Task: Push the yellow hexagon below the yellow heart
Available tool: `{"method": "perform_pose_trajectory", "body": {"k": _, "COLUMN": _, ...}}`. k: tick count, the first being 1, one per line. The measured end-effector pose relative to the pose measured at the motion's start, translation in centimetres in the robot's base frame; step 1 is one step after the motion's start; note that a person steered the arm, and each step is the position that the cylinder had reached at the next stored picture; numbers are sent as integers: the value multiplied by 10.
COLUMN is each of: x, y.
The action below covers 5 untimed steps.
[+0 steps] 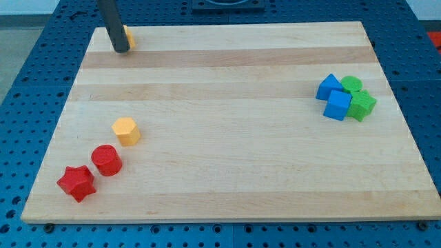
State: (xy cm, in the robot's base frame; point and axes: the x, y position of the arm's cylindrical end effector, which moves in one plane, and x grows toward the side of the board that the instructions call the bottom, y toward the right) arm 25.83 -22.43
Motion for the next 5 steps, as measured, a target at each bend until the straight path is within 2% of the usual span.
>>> {"method": "perform_pose_trajectory", "body": {"k": 1, "x": 14, "y": 2}}
{"method": "perform_pose_trajectory", "body": {"k": 3, "x": 74, "y": 42}}
{"method": "perform_pose_trajectory", "body": {"k": 4, "x": 79, "y": 43}}
{"method": "perform_pose_trajectory", "body": {"k": 5, "x": 132, "y": 55}}
